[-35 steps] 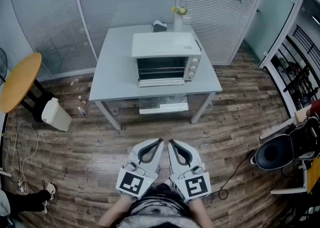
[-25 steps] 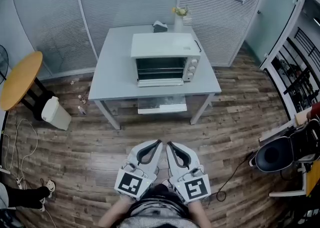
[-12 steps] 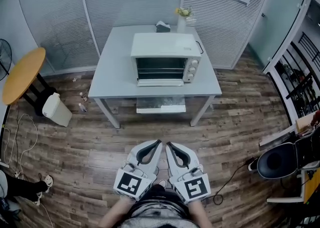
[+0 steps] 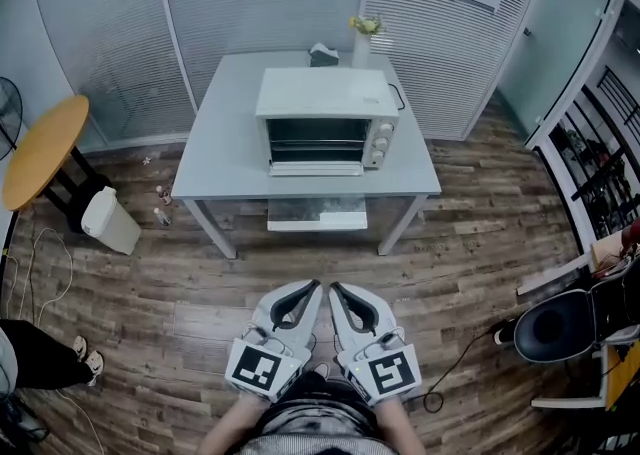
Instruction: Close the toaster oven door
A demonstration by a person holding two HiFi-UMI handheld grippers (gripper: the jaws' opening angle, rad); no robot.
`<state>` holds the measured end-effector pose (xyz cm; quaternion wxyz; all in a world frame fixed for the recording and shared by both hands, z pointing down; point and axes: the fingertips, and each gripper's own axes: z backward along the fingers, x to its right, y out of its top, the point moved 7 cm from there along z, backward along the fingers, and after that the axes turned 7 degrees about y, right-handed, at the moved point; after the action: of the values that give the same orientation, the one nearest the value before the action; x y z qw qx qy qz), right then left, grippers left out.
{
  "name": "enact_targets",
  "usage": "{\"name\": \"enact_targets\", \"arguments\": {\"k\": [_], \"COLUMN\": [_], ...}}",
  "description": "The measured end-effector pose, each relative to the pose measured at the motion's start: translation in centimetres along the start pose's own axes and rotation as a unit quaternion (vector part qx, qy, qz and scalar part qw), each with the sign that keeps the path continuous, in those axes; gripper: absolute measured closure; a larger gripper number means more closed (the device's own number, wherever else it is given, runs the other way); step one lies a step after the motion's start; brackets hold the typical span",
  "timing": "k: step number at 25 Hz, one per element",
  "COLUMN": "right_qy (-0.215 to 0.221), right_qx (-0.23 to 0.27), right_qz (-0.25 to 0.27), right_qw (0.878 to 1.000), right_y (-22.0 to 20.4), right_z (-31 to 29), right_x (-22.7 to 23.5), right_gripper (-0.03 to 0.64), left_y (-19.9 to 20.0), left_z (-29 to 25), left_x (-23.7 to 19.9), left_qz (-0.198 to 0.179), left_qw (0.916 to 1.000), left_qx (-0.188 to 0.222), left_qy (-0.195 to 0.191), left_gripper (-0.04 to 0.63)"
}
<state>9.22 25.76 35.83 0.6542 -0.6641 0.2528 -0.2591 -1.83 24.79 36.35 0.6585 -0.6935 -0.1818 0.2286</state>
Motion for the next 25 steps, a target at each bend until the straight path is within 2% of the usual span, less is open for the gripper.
{"name": "enact_targets", "arguments": {"k": [6,14,19,25], "right_qy": [-0.015,-0.028,-0.041,-0.052], "right_qx": [0.003,0.011,0.013,0.01], "right_qz": [-0.011,-0.01,-0.004,-0.001], "right_qw": [1.0,0.999,0.999,0.999], "right_y": [-0.3,-0.4,-0.3,0.0], "right_z": [-1.7,-6.7,-10.1,-13.6], "right_x": [1.9,5.8,8.6,11.0], "right_gripper": [0.615,0.615,0.615,0.615], "left_y": [-0.2,-0.1,0.4,0.7], "left_z": [-2.3,-7.6,-11.6,-15.1], "left_x": [-1.4,-5.5,-8.6,-11.3], "left_qz": [-0.003,0.002,-0.015,0.01], "left_qw": [1.0,0.9997,0.9991,0.9987], "left_qx": [-0.007,-0.009,-0.005,-0.007], "left_qy": [-0.004,-0.024,-0.039,-0.049], "left_gripper": [0.591,0.591,0.591,0.591]}}
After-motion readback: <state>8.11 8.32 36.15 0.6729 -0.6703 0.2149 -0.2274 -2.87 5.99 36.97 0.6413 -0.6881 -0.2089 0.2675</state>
